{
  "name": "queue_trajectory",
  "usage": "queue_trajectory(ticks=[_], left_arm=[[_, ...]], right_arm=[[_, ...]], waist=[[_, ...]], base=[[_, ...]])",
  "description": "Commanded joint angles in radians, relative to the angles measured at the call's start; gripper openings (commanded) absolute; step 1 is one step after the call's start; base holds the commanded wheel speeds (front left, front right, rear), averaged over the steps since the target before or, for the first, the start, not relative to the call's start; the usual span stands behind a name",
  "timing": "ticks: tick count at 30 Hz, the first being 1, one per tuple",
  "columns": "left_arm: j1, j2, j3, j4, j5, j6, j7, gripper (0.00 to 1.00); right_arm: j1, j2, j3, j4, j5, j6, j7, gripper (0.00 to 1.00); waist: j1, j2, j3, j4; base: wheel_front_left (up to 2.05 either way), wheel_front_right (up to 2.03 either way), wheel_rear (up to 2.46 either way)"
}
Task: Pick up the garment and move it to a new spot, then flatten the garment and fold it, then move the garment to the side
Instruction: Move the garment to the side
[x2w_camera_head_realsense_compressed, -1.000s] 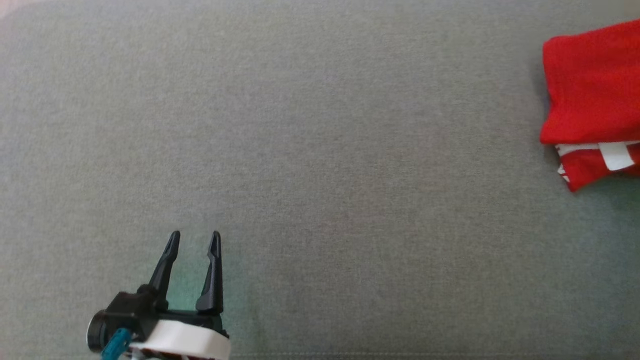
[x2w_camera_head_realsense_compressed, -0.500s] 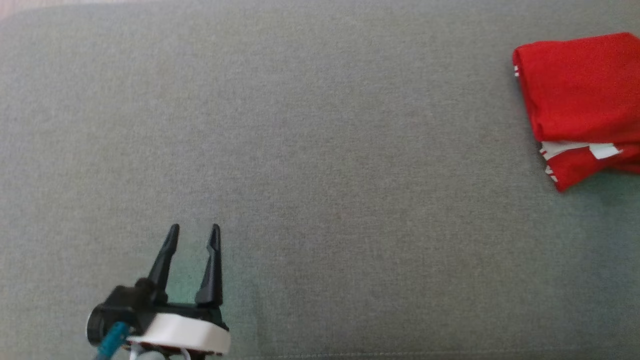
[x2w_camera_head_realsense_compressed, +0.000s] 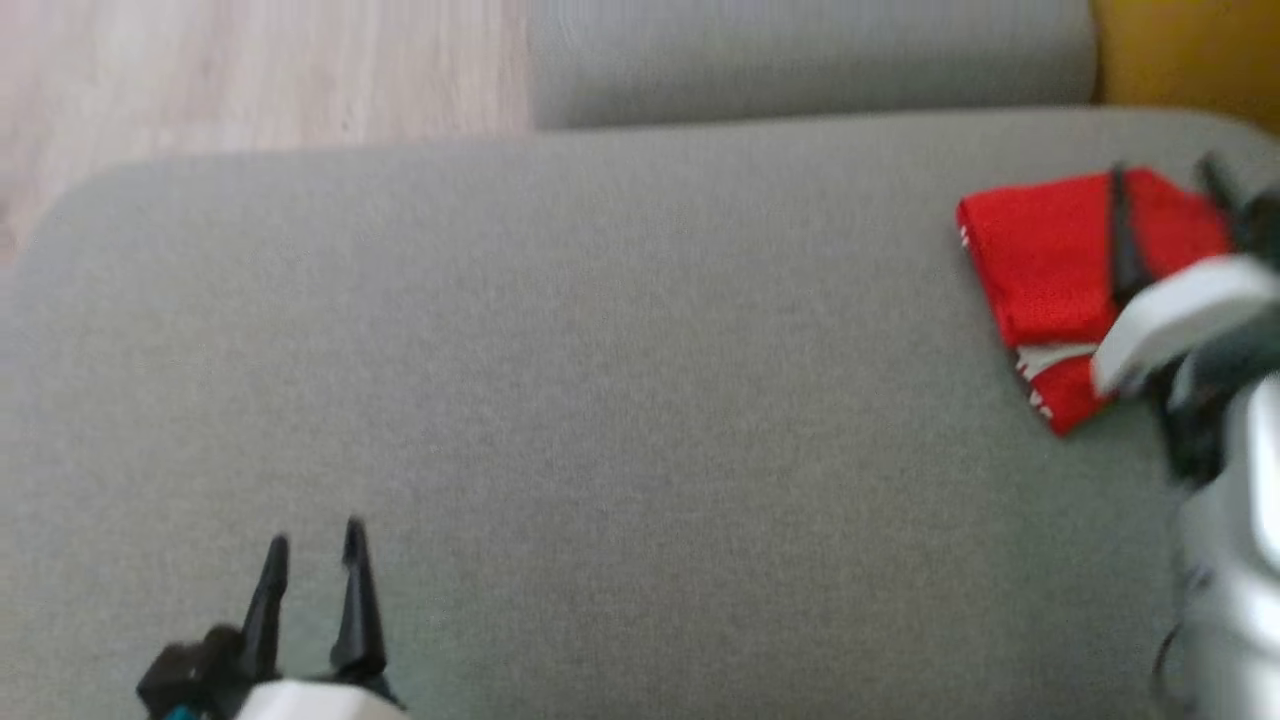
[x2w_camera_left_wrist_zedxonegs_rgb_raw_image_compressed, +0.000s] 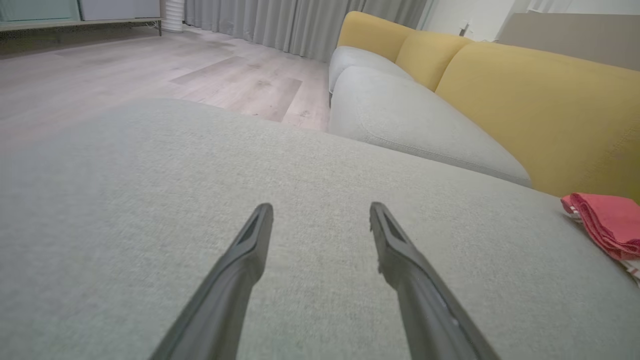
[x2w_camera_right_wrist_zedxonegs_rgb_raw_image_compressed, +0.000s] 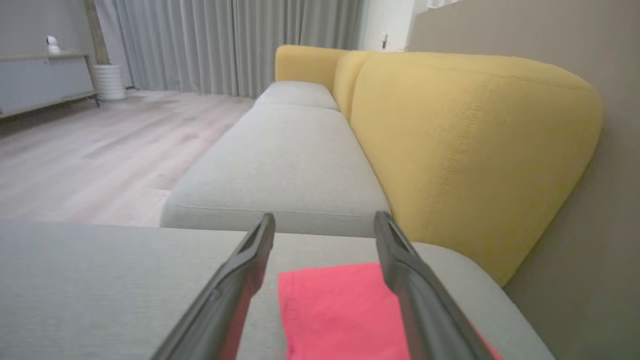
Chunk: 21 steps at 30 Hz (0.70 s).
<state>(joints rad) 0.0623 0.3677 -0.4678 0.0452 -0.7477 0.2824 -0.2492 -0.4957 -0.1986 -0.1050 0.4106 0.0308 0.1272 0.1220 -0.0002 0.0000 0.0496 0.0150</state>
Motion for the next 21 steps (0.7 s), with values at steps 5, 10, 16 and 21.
queue_trajectory(ticks=[5, 10, 16, 21], left_arm=[[0.040, 0.036, 0.046, 0.007, -0.002, 0.027, 0.017, 1.00], [0.063, 0.040, 0.038, 0.007, -0.005, 0.027, 0.022, 1.00], [0.087, 0.038, 0.029, 0.006, -0.004, 0.022, 0.018, 1.00], [0.110, 0.033, 0.020, 0.013, 0.002, 0.015, 0.010, 1.00]], right_arm=[[0.199, 0.123, 0.002, -0.154, -0.041, 0.003, -0.107, 1.00], [0.362, 0.147, 0.021, -0.193, -0.018, 0.003, -0.163, 1.00], [0.479, 0.148, 0.105, -0.190, 0.074, 0.003, -0.211, 1.00], [0.546, 0.148, 0.177, -0.175, 0.132, 0.003, -0.250, 1.00]], waist=[[0.0002, 0.0000, -0.115, 0.021], [0.0002, 0.0000, -0.146, 0.030], [0.0002, 0.0000, -0.172, 0.028], [0.0002, 0.0000, -0.183, 0.023]], base=[[0.00, 0.00, 0.00], [0.00, 0.00, 0.00], [0.00, 0.00, 0.00], [0.00, 0.00, 0.00]])
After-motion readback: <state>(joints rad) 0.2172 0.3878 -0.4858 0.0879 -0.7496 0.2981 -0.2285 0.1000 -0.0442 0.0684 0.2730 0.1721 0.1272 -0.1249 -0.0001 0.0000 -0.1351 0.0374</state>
